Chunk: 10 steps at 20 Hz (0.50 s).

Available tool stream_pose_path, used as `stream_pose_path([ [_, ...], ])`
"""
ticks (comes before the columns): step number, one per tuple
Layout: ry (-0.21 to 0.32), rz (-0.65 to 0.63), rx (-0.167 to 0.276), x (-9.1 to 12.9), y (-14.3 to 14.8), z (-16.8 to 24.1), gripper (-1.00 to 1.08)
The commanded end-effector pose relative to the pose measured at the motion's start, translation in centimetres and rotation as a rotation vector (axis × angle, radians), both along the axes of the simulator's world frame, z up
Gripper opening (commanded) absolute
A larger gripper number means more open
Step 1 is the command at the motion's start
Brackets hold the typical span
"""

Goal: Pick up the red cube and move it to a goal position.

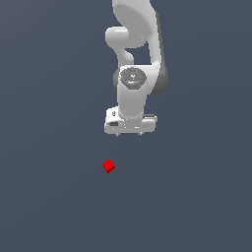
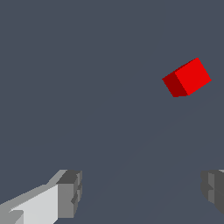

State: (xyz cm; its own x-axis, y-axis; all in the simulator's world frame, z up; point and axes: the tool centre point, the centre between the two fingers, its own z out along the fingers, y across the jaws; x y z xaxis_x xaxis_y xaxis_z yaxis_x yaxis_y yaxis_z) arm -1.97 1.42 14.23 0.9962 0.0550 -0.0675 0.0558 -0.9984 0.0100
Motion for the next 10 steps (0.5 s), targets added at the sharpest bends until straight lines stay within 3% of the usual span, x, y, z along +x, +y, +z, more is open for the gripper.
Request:
stream_pose_path([
  [1,0.000,0.000,0.000,0.00,0.00,0.00,1.00],
  [10,-0.004,0.042,0.002,0.42,-0.89,-0.90,1.00],
])
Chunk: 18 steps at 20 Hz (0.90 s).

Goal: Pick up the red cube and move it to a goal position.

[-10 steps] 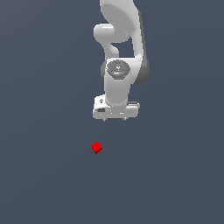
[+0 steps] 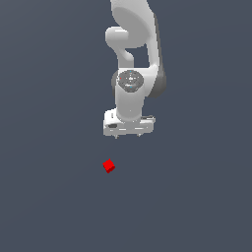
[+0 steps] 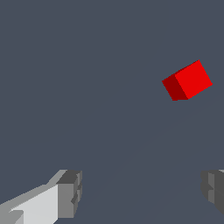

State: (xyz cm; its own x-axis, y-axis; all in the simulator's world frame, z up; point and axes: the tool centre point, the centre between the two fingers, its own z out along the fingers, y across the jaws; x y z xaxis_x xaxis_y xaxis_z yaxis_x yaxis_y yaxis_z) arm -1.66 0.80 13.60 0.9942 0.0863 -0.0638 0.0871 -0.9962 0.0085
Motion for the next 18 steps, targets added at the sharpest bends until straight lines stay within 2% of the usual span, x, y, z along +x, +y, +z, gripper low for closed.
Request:
stream_pose_path([
  [1,-0.002,0.021,0.001,0.2,-0.5,-0.5,1.00],
  [9,-0.014,0.141,0.008,1.7,-2.9,-3.0,1.00],
  [18,-0.035,0.337,0.019,4.8,-6.2,-7.2,1.00],
])
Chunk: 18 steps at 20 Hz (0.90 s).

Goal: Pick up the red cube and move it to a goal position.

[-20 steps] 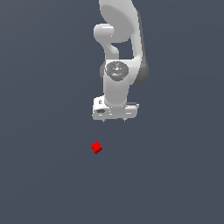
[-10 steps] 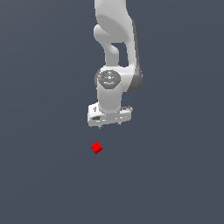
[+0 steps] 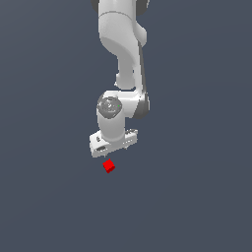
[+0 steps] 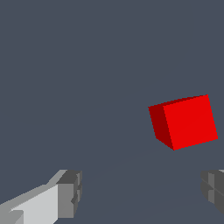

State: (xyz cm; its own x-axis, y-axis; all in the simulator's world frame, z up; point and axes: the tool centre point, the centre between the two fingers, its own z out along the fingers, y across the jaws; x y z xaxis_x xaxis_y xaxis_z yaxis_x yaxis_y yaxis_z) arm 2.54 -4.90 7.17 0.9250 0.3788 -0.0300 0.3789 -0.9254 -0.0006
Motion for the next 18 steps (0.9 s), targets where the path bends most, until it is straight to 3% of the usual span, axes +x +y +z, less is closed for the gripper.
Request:
stream_pose_path([
  [1,-0.006,0.056,0.003,1.0,-0.9,-1.2,1.00],
  [10,-0.021,0.200,0.011,3.9,-2.7,-4.1,1.00],
  [18,-0.026,0.249,0.014,5.0,-3.1,-5.1,1.00],
])
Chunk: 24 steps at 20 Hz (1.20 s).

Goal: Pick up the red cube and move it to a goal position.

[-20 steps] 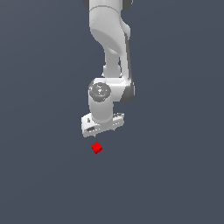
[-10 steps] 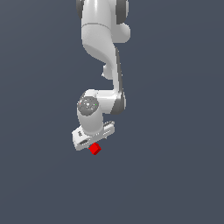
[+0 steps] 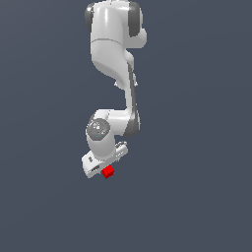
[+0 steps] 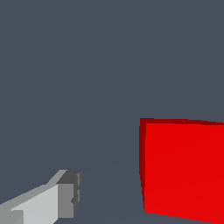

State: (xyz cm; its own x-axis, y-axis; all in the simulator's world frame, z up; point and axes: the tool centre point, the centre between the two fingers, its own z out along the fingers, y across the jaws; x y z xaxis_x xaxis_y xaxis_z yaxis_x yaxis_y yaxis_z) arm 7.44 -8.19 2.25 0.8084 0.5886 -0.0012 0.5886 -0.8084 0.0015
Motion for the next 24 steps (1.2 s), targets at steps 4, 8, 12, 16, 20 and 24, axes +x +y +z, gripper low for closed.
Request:
stream_pose_path([
  [4,0.000,0.011,0.002,0.2,0.1,-0.2,-1.00],
  [8,0.000,0.011,0.002,0.2,0.1,-0.2,-1.00],
  [12,0.000,0.011,0.002,0.2,0.1,-0.2,-1.00],
  [16,0.000,0.009,0.001,0.1,0.0,0.0,-1.00],
  [20,0.000,0.009,0.001,-0.1,0.1,1.1,-1.00],
  [24,0.000,0.010,0.001,-0.5,0.1,3.0,-1.00],
])
